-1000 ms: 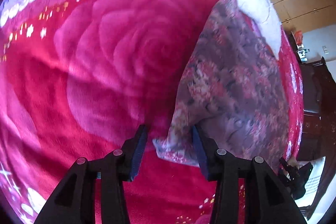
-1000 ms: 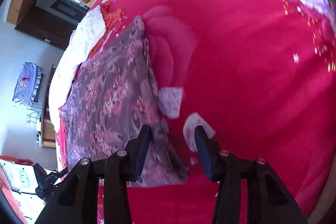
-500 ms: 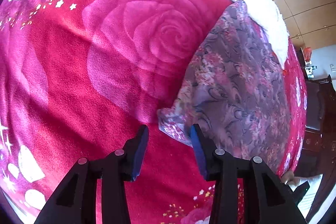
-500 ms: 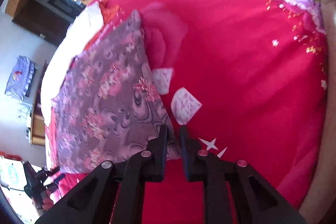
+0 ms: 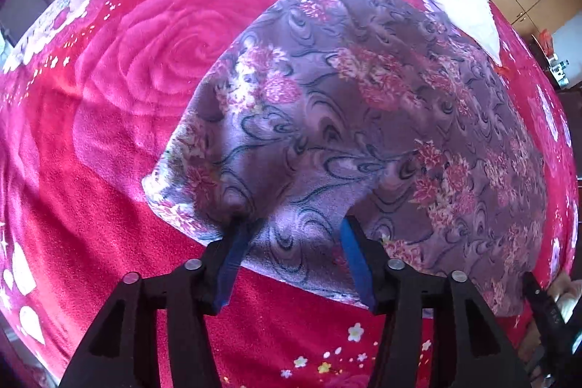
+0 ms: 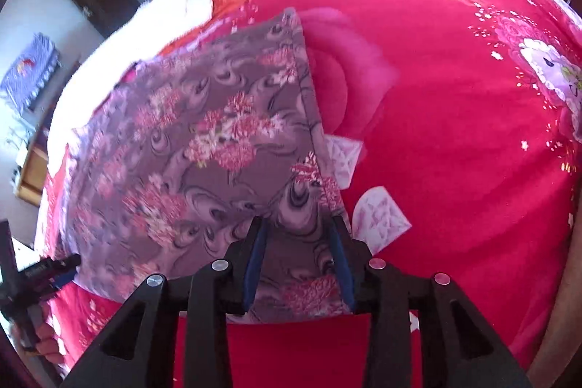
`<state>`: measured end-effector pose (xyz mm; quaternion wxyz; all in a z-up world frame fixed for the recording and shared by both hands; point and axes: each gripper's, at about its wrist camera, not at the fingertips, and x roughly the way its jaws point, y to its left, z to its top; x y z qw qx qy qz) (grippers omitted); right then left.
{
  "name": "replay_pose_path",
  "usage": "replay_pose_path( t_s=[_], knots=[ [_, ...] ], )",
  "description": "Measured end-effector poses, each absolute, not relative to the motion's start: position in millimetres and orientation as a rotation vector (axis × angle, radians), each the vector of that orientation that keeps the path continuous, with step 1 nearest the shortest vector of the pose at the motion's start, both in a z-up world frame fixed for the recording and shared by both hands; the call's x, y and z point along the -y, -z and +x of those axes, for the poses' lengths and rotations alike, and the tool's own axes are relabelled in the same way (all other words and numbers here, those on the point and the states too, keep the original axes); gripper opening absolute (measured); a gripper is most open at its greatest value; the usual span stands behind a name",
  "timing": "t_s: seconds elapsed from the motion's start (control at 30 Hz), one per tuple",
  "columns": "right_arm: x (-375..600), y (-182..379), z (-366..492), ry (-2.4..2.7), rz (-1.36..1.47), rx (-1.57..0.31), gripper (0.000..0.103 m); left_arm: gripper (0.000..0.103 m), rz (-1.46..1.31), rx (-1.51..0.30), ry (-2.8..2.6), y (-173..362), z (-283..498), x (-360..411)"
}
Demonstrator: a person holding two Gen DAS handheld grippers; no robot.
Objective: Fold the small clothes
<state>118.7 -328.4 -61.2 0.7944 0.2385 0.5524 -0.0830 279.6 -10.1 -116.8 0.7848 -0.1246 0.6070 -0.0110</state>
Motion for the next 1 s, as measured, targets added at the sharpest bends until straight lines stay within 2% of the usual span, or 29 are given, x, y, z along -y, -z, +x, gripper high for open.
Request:
replay_pose_path(
  t_s=[0.1,0.23,0.3,0.4,0.47,0.57,0.6,0.67,0.8,1.0],
  knots=[
    [340.4,39.2,116.2,0.167,0.632,-1.100,0.039,0.067,-0.194,-1.304,0.024,118.5,277.3,22.0],
    [340.9,22.3,112.2,0.148,0.622,-1.035,0.042,0.071,-0.193,-1.295,0.030,119.6,275.3,25.4],
    [338.0,31.4,115.8,0.144,0.607,-1.080,0.044,0.073,-0.191,-1.294,0.033,120.6,273.9,26.7],
    [329.8,63.8,120.9,0.146,0.602,-1.250,0.044,0.074,-0.182,-1.294,0.039,120.5,274.1,26.7],
    [328.1,55.7,121.0,0.154,0.599,-1.207,0.044,0.075,-0.179,-1.297,0.041,122.0,278.2,29.4],
    [331.0,37.9,123.5,0.151,0.617,-1.155,0.046,0.071,-0.181,-1.312,0.061,117.4,282.5,29.2],
    [333.5,28.3,123.4,0.152,0.617,-1.107,0.046,0.066,-0.195,-1.312,0.086,112.8,285.7,27.8],
    [339.2,14.1,128.1,0.142,0.616,-1.047,0.046,0.061,-0.247,-1.293,0.159,100.5,295.9,22.0],
    [360.9,14.2,164.2,0.169,0.634,-1.041,0.055,0.063,-0.275,-1.246,0.123,81.2,339.5,10.2],
    [382.8,39.9,208.9,0.253,0.675,-1.072,0.053,0.062,-0.329,-1.255,0.056,88.4,399.4,6.7]
  ],
)
